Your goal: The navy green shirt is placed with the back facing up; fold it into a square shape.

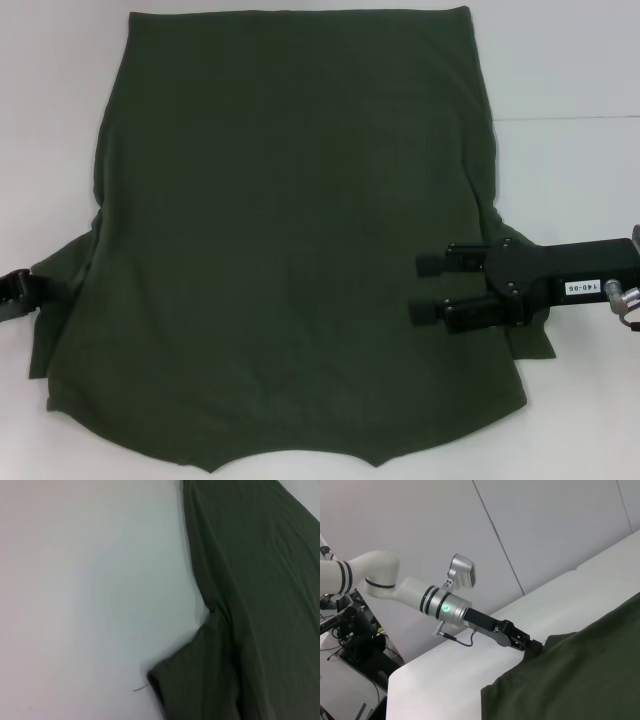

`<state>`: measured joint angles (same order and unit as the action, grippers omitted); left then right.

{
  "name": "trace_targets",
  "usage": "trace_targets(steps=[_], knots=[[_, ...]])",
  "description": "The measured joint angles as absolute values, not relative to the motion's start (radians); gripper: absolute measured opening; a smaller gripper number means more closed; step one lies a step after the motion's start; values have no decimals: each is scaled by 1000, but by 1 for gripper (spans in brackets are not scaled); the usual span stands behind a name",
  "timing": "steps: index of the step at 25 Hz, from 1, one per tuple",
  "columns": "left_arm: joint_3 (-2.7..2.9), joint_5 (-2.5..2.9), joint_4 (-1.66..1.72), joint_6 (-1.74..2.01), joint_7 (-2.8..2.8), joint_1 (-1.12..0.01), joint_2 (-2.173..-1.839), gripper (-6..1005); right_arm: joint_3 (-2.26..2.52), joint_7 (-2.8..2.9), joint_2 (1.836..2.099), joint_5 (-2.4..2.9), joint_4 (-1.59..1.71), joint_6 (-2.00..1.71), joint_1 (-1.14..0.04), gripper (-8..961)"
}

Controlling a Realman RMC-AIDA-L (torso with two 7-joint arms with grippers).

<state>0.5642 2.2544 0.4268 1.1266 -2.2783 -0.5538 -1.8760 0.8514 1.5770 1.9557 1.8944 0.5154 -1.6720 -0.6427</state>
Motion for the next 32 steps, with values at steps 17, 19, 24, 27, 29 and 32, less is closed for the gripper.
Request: trace_targets(steps=[17, 19, 24, 27, 29, 32], knots=[[557, 2286, 450, 1156, -2298, -579, -1838, 17, 851, 1575, 1956, 1894, 515, -1672, -642, 924], [551, 2336, 488, 1189, -2326, -591, -1820, 17, 851, 1575, 1955, 1895, 515, -1672, -641, 924], [521, 2441, 543, 1274, -2373, -642, -1777, 16, 851, 1580, 1954, 1899, 515, -1672, -639, 924], [512, 2507, 548, 1323, -2398, -690, -1751, 16, 851, 1580, 1954, 1906, 515, -1672, -639, 924], [516, 2560, 548, 1354, -2423, -728, -1736, 16, 851, 1580, 1955, 1907, 515, -1672, -639, 924], [521, 2614, 551, 1400, -2472, -775, -1715, 17, 851, 1580, 1956, 1907, 515, -1672, -638, 924]])
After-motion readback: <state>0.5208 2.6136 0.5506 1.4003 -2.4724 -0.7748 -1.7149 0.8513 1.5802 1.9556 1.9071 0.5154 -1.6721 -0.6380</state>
